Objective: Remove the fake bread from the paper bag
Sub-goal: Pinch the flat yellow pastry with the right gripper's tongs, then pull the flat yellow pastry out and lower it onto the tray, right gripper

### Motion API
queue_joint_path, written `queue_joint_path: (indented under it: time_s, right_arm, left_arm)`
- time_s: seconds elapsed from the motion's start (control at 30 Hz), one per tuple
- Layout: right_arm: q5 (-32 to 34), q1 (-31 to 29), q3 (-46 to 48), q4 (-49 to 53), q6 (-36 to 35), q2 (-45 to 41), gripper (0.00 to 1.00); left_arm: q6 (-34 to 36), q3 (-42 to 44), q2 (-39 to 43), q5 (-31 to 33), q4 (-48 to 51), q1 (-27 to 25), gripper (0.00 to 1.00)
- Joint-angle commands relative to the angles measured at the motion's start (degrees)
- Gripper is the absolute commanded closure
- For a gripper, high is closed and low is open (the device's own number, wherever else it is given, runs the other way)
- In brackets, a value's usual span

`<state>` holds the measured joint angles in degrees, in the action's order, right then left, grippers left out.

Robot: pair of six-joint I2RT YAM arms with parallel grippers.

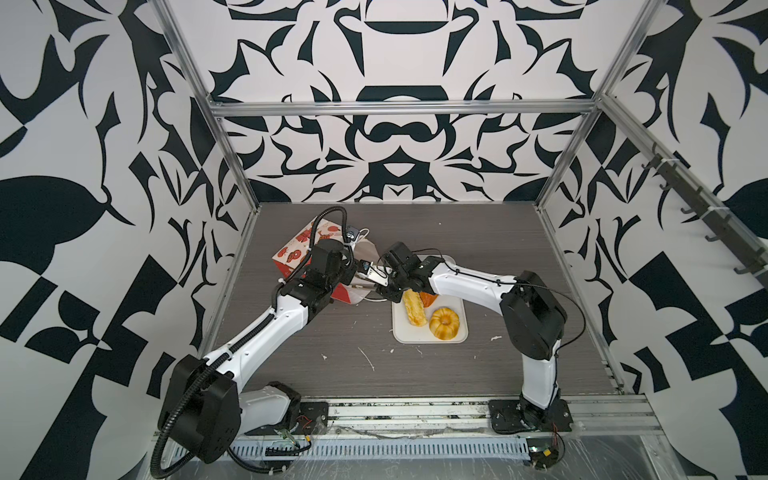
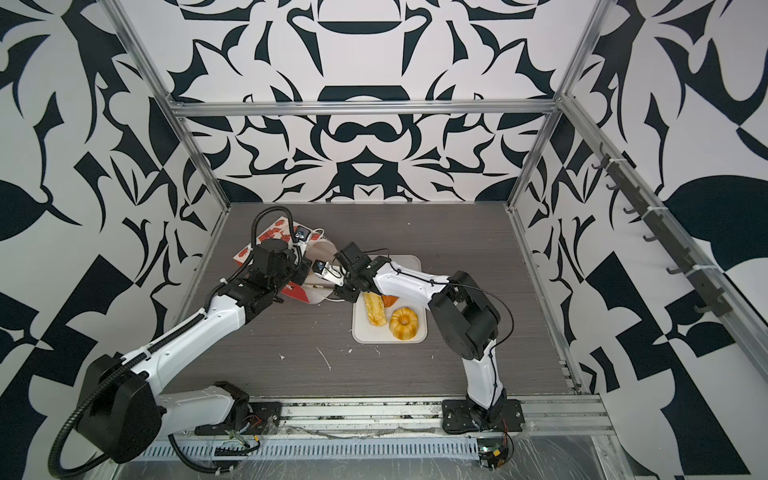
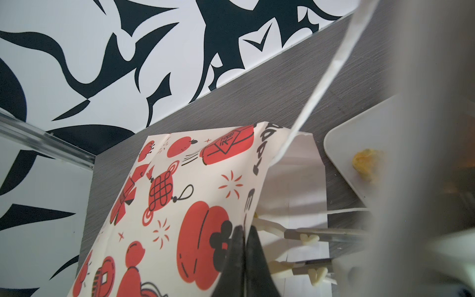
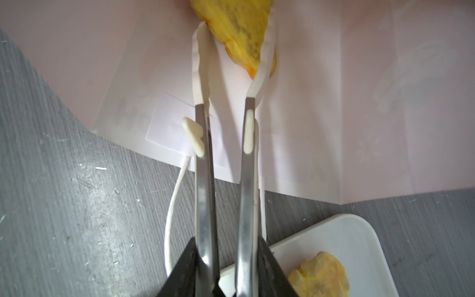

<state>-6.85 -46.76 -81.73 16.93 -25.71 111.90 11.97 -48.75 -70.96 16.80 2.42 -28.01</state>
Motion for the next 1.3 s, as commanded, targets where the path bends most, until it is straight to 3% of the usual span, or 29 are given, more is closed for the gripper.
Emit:
queue_joint_path:
  time_s: [0.0,0.5,0.63,1.27]
  right_arm:
    - [0.4,-0.5,-3.4,0.3,-0.1,0.1,0.67]
    - [3.2,-0.6,-2.3,-0.6,1.7,-2.6,0.88]
    - [3.4,-0.6,-1.0,-1.1,2.2,-4.2,0.99]
    - [5.3,-0.4,4.4,4.0,5.0,-13.3,1.0]
  left_arm:
    - [-0.6,-0.9,0.6,-0.2,-1.0,0.3,1.0]
    - [-0.7,-0.8,0.3,0.1,-1.4,0.5,1.0]
    - [-0.8,-0.8,0.2,0.6,-1.5,0.5,1.0]
    - [-0.9,-0.8,-0.1,1.8,-2.5,0.7,1.0]
